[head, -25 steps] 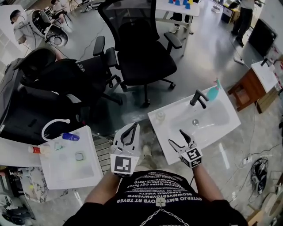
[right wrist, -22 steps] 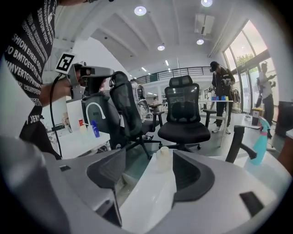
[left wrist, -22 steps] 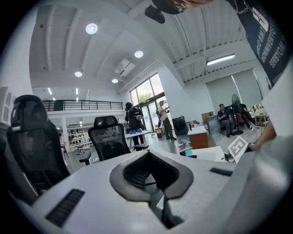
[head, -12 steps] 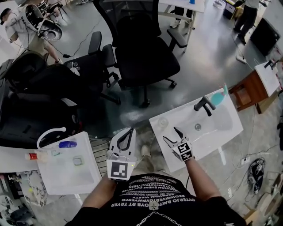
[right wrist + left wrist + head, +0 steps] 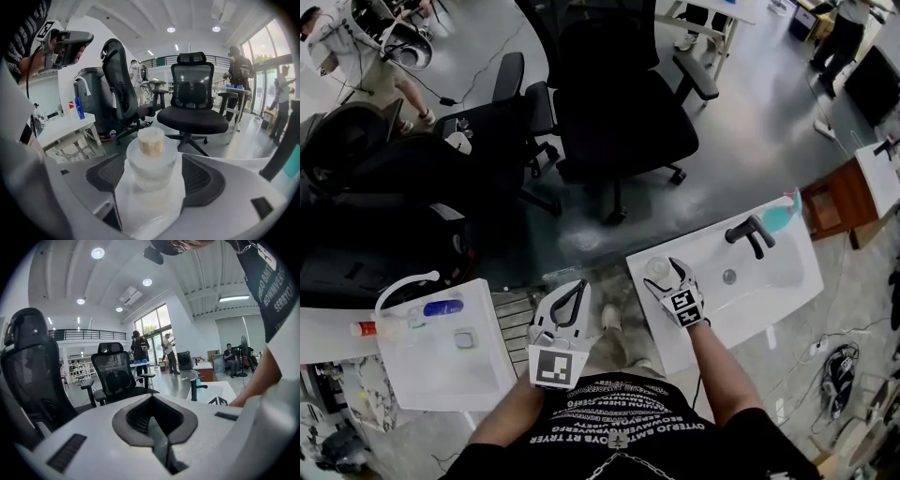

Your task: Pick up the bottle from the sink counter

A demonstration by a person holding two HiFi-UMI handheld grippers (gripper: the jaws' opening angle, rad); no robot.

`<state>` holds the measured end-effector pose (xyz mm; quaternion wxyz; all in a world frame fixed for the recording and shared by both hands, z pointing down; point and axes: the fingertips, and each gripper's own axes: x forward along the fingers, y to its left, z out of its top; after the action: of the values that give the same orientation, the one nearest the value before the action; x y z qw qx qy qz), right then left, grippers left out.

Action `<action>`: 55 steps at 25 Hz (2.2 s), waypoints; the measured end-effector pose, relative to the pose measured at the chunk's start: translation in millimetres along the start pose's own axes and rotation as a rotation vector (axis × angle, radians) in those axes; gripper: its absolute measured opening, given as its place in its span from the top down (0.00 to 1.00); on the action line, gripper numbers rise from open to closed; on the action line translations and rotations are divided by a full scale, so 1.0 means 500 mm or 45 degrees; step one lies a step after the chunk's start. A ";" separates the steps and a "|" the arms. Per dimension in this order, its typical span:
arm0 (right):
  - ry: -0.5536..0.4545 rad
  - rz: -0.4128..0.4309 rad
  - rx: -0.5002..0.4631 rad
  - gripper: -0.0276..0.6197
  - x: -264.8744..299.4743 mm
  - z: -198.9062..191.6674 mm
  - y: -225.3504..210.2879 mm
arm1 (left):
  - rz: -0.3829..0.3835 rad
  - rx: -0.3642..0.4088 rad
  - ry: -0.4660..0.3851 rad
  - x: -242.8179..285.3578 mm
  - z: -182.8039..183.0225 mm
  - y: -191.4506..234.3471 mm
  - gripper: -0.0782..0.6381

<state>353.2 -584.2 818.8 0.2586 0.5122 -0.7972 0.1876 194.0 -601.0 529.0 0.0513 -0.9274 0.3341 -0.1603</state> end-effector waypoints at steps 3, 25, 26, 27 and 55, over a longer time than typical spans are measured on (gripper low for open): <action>0.001 -0.002 -0.006 0.41 0.026 -0.002 -0.007 | 0.006 -0.004 0.036 -0.002 -0.022 0.006 0.89; 0.041 -0.010 -0.048 0.44 0.011 -0.012 0.013 | 0.037 -0.094 0.088 -0.055 -0.045 -0.018 0.89; 0.039 -0.006 -0.050 0.44 -0.003 -0.005 0.015 | 0.033 -0.093 0.069 -0.055 -0.034 -0.023 0.89; 0.036 -0.002 -0.054 0.44 -0.017 0.003 0.018 | 0.027 -0.080 0.048 -0.055 -0.022 -0.029 0.89; -0.158 0.083 -0.254 0.44 -0.478 0.284 0.194 | 0.058 -0.089 -0.137 -0.195 0.115 -0.173 0.89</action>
<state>314.7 -453.0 558.3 0.2523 0.4684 -0.8426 0.0834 194.6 -473.0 466.6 0.0402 -0.9281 0.3572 -0.0971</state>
